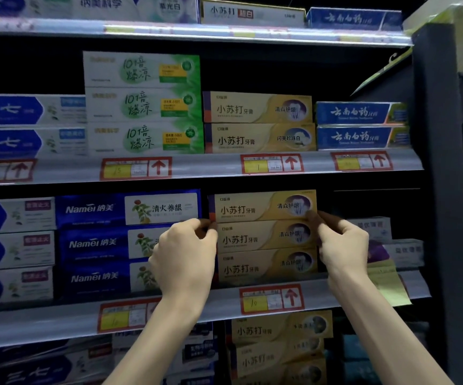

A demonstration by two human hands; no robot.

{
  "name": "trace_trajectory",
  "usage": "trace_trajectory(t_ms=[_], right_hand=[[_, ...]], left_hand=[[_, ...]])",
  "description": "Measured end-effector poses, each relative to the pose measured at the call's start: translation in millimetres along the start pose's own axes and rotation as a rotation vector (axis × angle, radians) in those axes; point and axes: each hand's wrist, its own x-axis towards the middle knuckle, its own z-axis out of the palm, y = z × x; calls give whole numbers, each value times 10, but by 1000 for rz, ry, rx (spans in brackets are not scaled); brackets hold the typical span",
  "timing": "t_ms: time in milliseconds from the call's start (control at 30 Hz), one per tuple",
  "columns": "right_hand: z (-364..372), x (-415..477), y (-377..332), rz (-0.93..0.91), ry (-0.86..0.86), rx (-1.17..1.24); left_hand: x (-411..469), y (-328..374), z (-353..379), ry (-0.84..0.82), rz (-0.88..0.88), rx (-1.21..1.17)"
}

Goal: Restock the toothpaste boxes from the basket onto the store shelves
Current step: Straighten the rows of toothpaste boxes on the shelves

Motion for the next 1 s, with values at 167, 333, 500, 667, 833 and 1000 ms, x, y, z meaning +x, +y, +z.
trace_trajectory(t_ms=[167, 333, 500, 667, 833, 1000], right_hand=[[4, -13, -18, 38, -41, 81], [4, -3, -81, 52, -74, 113], [5, 41, -59, 50, -99, 110], [-19, 37, -40, 27, -111, 134], [-28, 34, 6, 4, -102, 81], [-48, 33, 81, -23, -122, 22]], left_hand=[[-17, 35, 45, 11, 12, 10], [-85, 106, 56, 19, 99, 171], [-108, 125, 85, 27, 115, 198], [-51, 37, 107, 85, 59, 43], [6, -61, 125, 78, -13, -134], [38, -76, 128, 69, -69, -207]])
